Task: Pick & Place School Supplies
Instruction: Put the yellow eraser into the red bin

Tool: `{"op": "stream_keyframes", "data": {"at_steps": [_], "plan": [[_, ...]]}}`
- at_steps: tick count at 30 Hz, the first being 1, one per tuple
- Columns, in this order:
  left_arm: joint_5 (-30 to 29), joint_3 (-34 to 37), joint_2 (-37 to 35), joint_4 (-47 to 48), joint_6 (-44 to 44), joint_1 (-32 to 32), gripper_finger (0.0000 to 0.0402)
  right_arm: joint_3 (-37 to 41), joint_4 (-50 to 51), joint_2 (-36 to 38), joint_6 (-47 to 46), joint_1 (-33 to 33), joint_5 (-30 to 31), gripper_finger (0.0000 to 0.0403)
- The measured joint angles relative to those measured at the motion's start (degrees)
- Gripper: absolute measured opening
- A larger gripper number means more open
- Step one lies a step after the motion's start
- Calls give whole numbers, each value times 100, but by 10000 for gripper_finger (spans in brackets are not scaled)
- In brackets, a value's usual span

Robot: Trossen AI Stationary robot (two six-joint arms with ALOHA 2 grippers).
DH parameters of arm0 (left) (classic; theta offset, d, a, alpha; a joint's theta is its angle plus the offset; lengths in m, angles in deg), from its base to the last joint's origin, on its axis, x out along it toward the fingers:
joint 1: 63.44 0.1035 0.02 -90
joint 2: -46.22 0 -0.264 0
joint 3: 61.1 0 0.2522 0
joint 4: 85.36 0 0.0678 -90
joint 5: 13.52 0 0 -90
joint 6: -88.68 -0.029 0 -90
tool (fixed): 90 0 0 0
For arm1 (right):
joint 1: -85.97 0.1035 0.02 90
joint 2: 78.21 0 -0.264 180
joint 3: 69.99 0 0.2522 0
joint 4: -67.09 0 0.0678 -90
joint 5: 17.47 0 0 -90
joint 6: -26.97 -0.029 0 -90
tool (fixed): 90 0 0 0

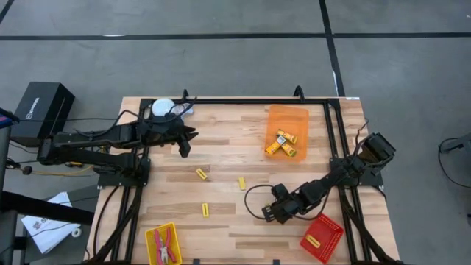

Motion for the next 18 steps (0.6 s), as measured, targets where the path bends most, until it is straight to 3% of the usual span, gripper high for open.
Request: {"op": "stream_keyframes", "data": {"at_steps": [7, 18], "plan": [[0, 0, -13, -336, 34, 0, 92, 29, -12, 187, 8, -17, 459, 0], [0, 0, -13, -369, 39, 1, 92, 22, -320, 198, 207, -28, 625, 0]]}}
